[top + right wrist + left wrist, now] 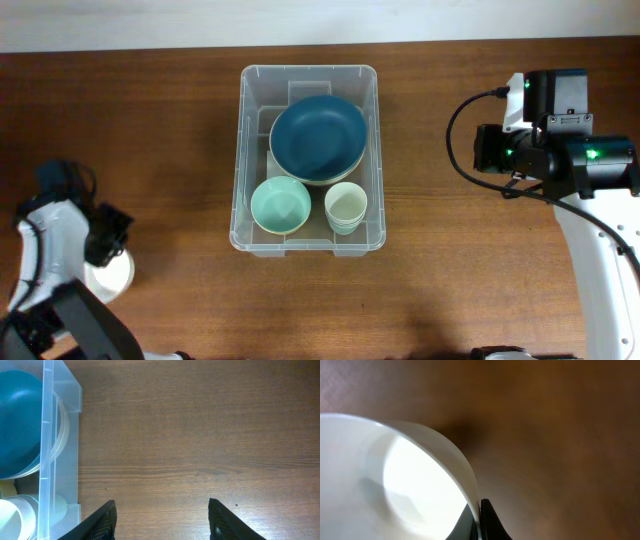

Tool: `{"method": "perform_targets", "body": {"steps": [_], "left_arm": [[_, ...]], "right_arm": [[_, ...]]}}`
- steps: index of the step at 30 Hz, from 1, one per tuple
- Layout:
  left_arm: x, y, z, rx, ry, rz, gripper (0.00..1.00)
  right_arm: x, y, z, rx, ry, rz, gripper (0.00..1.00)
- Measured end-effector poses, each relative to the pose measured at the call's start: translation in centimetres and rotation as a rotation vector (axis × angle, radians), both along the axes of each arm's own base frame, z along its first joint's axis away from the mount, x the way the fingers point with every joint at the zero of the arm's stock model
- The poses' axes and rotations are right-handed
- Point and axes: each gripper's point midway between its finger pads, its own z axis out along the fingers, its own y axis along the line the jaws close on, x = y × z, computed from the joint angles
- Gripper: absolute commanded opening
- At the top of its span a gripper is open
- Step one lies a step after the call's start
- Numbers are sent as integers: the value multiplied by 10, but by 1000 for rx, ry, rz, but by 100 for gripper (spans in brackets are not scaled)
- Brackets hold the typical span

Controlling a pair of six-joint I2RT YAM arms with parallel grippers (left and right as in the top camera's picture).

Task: Pack container
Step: 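Move the left gripper to the cream bowl at left and grasp its rim, then lower the cream bowl onto the mint bowl and open the left gripper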

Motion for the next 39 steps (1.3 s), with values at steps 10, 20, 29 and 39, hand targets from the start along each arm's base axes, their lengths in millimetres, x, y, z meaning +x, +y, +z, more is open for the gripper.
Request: {"method": "perform_targets", "body": {"steps": [10, 20, 29, 39], "left_arm": [[92, -148, 156, 116, -431, -497, 1], [76, -304, 162, 70, -469, -919, 1], [63, -345, 69, -19, -176, -1040, 35], [66, -335, 74, -4, -126, -1065, 49]], "right_arm": [[0, 0, 0, 0, 1, 0, 54], [4, 0, -9, 0, 27, 0, 55], [5, 0, -11, 0, 34, 0, 54], [5, 0, -11, -1, 34, 0, 54]]}}
